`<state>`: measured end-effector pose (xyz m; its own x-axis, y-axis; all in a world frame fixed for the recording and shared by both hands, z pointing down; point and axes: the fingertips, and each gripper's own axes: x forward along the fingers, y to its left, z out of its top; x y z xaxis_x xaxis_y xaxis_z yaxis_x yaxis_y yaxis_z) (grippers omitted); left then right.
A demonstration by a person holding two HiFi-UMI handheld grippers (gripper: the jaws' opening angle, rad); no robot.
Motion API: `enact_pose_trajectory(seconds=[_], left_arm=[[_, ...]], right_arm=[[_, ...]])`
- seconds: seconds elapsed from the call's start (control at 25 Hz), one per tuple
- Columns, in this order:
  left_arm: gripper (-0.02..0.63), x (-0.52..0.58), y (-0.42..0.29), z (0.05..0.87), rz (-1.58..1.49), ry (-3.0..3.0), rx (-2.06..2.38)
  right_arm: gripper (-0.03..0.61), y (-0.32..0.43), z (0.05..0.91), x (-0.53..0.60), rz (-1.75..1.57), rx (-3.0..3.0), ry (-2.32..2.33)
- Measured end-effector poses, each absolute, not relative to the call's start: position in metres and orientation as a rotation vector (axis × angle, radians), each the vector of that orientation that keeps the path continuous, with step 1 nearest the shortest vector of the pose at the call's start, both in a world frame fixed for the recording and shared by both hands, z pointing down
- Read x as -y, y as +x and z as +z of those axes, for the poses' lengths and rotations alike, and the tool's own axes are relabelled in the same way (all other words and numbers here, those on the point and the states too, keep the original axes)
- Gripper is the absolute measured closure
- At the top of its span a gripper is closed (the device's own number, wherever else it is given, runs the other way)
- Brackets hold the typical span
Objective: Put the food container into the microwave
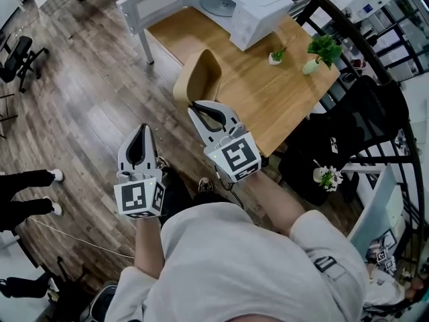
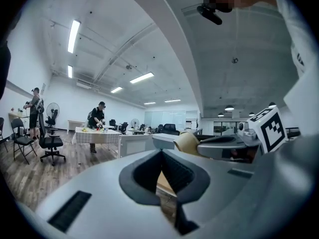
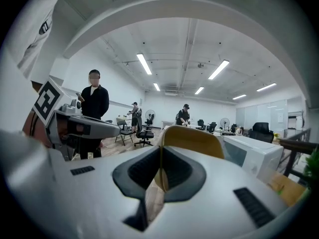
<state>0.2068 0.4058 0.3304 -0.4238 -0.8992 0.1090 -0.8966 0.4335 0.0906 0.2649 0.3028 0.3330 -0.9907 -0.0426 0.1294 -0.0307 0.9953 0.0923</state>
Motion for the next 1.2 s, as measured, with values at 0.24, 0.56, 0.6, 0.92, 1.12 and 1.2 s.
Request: enact_pose_trajectory(seconds=[0.24, 0.56, 0.6, 0.92, 1.12, 1.2], left_arm=[[0.601, -0.384, 0.157, 0.334, -0.040, 1.656, 2.495], [0.601, -0.359, 0.078, 0.326, -0.078, 1.740, 2.438], [0.601, -0.357, 0.069, 0.325, -0.082, 1.752, 2.428], [0.601, -0.351, 0.008, 0.327, -0.073, 1.839, 2.354], [0.601, -0.345, -0.014, 0.334, -0.077, 1.855, 2.309], [0.601, -0.337, -0.019, 0.337, -0.076, 1.862, 2.294]], right_arm=[[0.555, 0.219, 0.339, -0.285, -0.140, 2.981, 0.104], [0.555, 0.151, 0.338, -0.265, -0.145, 2.932, 0.189], [0.555, 0.143, 0.338, -0.263, -0.148, 2.925, 0.200], [0.555, 0.086, 0.343, -0.259, -0.181, 2.885, 0.264], [0.555, 0.066, 0.346, -0.250, -0.167, 2.863, 0.298], [0.555, 0.062, 0.349, -0.241, -0.155, 2.853, 0.312]])
